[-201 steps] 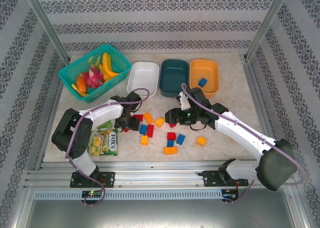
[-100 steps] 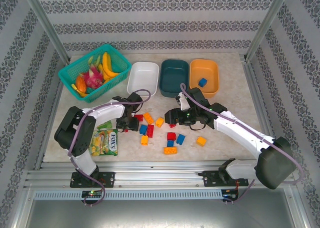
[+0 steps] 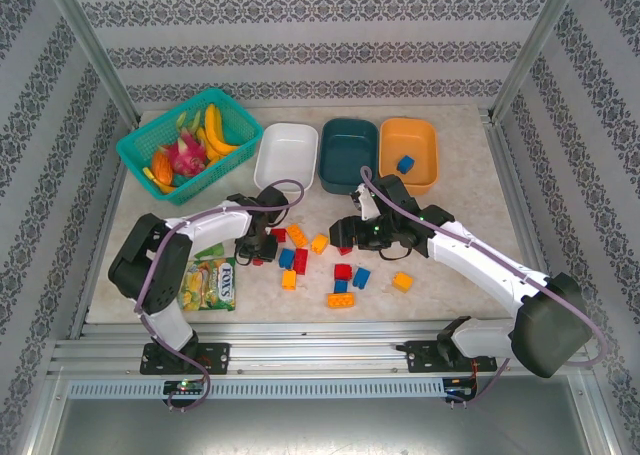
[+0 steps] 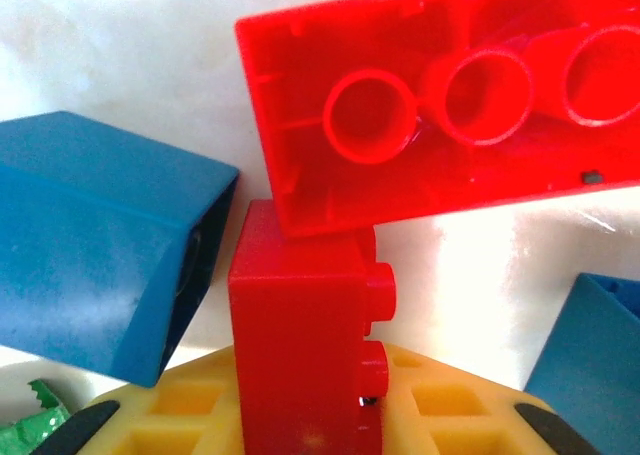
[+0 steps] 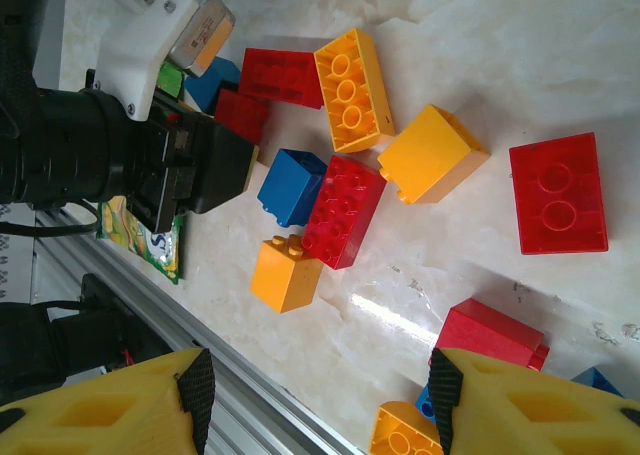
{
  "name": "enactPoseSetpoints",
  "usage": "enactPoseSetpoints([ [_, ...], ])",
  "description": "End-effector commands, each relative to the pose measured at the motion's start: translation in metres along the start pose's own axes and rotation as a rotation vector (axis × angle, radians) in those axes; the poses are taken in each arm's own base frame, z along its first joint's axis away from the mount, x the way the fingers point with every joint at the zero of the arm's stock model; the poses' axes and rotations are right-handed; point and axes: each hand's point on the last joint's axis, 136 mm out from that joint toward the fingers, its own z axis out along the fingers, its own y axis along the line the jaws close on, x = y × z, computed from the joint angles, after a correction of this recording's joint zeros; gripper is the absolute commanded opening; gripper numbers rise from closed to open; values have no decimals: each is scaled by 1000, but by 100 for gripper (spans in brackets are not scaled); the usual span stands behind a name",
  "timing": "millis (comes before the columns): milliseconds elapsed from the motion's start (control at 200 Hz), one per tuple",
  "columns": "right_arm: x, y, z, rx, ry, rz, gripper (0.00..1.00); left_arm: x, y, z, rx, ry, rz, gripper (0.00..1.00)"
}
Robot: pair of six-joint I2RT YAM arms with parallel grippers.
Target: Sort the legos into containers by color
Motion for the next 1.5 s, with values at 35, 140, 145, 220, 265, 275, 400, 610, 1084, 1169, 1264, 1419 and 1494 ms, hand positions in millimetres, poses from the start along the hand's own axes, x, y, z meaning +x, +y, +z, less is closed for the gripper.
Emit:
enactPoseSetpoints([
  [35, -12, 16, -12, -62, -45, -16, 61, 3, -5, -27, 15, -54, -8, 27],
  [140, -20, 39, -27, -142, -84, -54, 61, 3, -10, -60, 70, -94, -66, 27],
  [145, -21, 40, -28, -146, -85, -55, 61, 2, -10, -61, 72, -95, -69, 27],
  [220, -29, 56, -39, -194, -117, -80, 62, -4, -15, -89, 114, -135, -101, 27],
  [265, -35, 62, -45, -209, -139, -86, 63, -11, -18, -104, 140, -153, -112, 26],
  [275, -37, 64, -47, -213, -144, -89, 63, -13, -19, -107, 145, -155, -114, 26],
  [400, -68, 77, -63, -231, -252, -89, 69, -44, -24, -134, 208, -173, -159, 27],
  [610, -131, 79, -70, -180, -420, -90, 81, -130, -16, -145, 243, -243, -208, 26],
  [1084, -201, 28, -57, -52, -512, 109, 98, -253, 7, -53, 98, -225, -219, 25],
  [1169, -197, 19, -58, -38, -501, 129, 98, -255, 10, -31, 95, -189, -231, 25],
  [1264, -189, 8, -59, -11, -489, 146, 97, -253, 10, -14, 98, -156, -241, 27],
  [1419, -175, -13, -60, 41, -463, 198, 97, -250, 7, -1, 106, -126, -247, 34],
  [1494, -168, -20, -61, 55, -457, 217, 97, -250, 6, 0, 111, -126, -250, 40],
])
